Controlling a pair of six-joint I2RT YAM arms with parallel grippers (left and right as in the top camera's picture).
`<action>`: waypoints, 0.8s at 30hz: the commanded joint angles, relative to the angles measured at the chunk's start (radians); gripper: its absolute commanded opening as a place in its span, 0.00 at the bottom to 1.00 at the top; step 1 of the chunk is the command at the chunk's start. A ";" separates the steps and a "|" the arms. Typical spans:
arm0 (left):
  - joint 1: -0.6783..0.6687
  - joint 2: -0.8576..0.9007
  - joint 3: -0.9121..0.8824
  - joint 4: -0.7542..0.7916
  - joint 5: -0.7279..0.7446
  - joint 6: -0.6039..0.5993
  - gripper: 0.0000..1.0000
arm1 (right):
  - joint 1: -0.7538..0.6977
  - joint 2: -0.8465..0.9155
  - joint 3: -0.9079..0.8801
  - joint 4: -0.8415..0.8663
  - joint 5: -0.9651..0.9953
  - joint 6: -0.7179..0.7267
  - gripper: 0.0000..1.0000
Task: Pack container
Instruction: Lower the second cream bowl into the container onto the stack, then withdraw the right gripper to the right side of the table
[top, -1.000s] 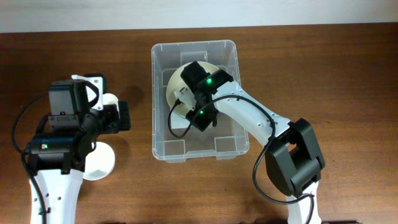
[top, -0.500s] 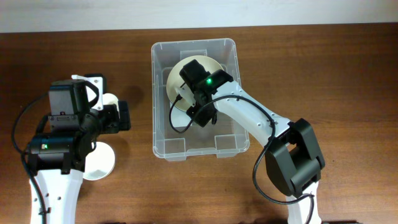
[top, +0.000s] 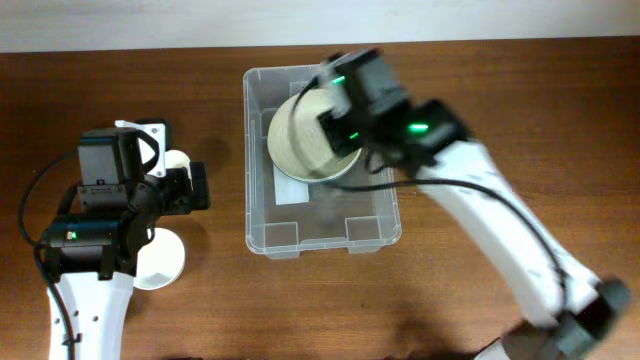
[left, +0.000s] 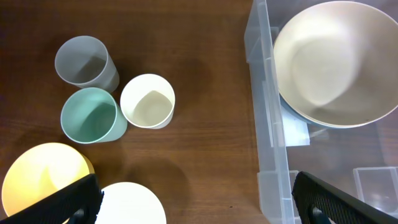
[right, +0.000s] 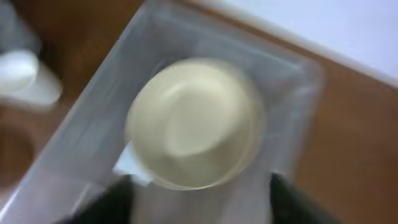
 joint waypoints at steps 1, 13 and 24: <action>0.003 0.002 0.016 0.001 0.003 -0.013 1.00 | -0.119 -0.066 0.011 -0.034 0.043 0.170 0.99; 0.003 0.002 0.016 0.002 0.003 -0.013 1.00 | -0.465 -0.097 0.010 -0.200 -0.069 0.255 0.99; 0.003 0.002 0.016 -0.013 0.003 -0.013 1.00 | -0.530 -0.303 -0.166 -0.321 -0.085 0.283 1.00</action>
